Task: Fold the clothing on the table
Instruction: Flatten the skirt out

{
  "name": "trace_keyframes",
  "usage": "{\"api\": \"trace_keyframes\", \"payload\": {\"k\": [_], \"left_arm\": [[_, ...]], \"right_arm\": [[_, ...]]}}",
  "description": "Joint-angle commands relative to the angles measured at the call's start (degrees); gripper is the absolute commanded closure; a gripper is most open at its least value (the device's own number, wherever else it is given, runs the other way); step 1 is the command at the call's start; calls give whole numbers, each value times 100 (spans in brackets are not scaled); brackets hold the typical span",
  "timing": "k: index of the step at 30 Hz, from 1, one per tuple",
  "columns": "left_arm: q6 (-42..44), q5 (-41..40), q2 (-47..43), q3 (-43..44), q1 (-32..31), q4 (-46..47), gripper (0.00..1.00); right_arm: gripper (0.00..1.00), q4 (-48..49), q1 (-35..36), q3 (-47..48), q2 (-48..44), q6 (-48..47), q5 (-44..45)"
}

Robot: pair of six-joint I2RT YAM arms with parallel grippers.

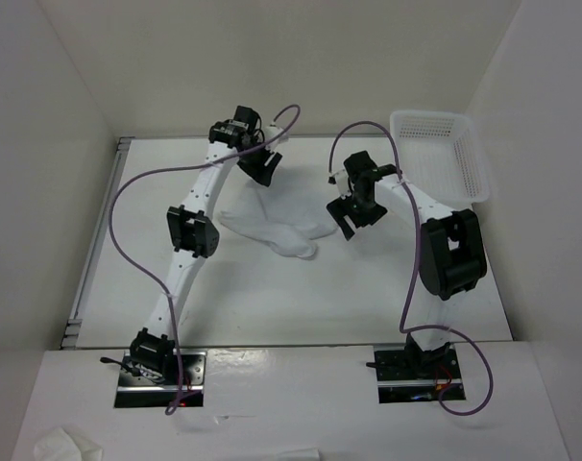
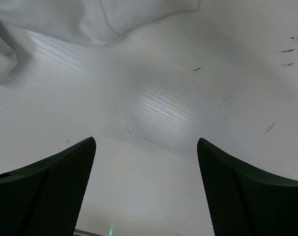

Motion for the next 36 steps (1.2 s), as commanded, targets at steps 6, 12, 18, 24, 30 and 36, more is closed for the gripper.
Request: {"api": "trace_keyframes", "payload": {"k": [6,12,18,24,30,36], "left_arm": [[558,-410,318,489,-278,-217,31],[383,-980,441,489,-120,424,31],[453,-1218,714,489,-58,610,31],[584,-920,908,489,-58,479,33],[585,-375,1022,489,47,119,77],[145,-122,576,-290,345,-497,100]], "right_arm": [[14,-224,5,188,83,-88,-183],[14,-277,5,241,144,-89,-184],[14,-277,5,136,144,-89,-184],[14,-277,5,136,144,-89,-131],[15,-277,5,83,144,-89,-26],[16,-224,5,136,144,16,36]]}}
